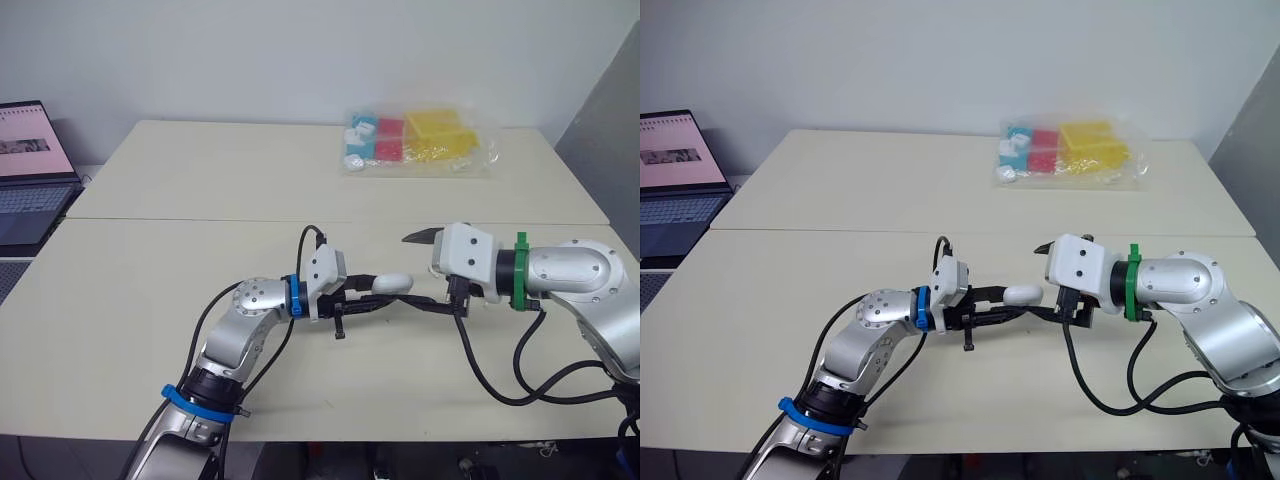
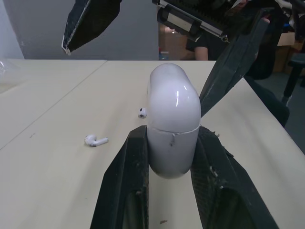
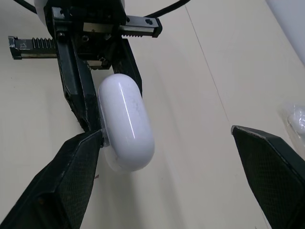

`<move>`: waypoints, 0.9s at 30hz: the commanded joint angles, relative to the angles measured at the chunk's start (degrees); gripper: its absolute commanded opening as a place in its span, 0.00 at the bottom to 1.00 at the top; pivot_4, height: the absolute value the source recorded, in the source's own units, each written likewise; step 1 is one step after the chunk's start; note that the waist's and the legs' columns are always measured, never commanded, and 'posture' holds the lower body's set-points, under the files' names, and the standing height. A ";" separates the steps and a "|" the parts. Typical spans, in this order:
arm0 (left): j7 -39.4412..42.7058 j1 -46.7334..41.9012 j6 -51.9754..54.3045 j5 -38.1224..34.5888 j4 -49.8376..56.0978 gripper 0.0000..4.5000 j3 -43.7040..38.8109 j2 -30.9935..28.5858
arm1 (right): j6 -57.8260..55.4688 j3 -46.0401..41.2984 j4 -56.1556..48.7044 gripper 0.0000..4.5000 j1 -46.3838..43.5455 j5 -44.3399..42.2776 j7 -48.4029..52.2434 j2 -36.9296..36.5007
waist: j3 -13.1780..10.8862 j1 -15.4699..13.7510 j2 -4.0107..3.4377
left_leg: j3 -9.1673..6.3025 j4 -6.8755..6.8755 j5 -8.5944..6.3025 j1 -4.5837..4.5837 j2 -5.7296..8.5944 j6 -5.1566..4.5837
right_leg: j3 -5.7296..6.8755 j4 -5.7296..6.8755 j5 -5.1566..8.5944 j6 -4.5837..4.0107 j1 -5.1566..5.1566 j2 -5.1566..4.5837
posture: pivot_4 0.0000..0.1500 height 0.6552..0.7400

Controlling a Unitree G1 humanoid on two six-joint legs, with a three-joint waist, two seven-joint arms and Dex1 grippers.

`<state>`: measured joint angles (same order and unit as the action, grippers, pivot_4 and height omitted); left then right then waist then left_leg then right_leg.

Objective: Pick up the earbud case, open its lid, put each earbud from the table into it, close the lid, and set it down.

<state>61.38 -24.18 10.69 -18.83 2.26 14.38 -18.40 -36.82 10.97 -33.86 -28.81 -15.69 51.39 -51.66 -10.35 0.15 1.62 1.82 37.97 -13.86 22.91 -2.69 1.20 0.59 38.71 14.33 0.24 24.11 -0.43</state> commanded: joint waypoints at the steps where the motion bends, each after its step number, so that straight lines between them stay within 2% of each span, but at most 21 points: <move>1: 1.19 0.47 -0.85 -0.18 2.11 0.18 0.91 -0.51 | -0.29 -1.10 0.05 1.00 -2.63 0.97 -0.78 0.56 | 0.00 0.01 0.00 | 0.00 0.00 0.00 0.00 0.00 0.00 | 0.00 0.00 0.00 0.00 0.00 0.00 | 1.00 0.95; 19: 3.01 0.69 -9.39 5.30 -3.13 0.18 3.61 -1.95 | -1.59 -2.01 -1.27 1.00 -2.03 0.16 1.08 -0.77 | 0.00 -0.01 0.00 | 0.00 0.00 0.00 0.00 -0.02 0.00 | 0.04 0.00 0.00 -0.01 0.01 -0.01 | 1.00 0.95; 23: -0.17 0.11 -8.91 5.39 -5.10 0.18 1.62 -0.65 | -7.05 -7.54 -4.22 1.00 -0.36 -7.33 4.84 -3.38 | -0.01 -0.05 0.00 | 0.00 0.00 0.00 0.01 0.00 0.00 | 0.03 -0.02 0.00 -0.01 0.01 -0.02 | 1.00 0.95; 27: -4.35 -0.56 -9.50 5.36 -6.19 0.18 -0.85 0.47 | -12.17 -15.37 -4.27 1.00 2.94 -10.94 3.46 -6.05 | -0.02 -0.16 0.02 | -0.02 0.00 -0.01 0.04 -0.01 0.00 | 0.04 -0.09 0.00 0.00 -0.01 -0.04 | 1.00 0.95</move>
<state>58.37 -23.63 2.45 -13.23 -5.07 15.17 -18.39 -47.55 -0.94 -36.98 -25.92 -25.04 55.27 -56.99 -10.37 -0.01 1.65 1.80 37.97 -13.86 22.95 -2.70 1.20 0.62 38.62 14.33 0.24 24.10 -0.48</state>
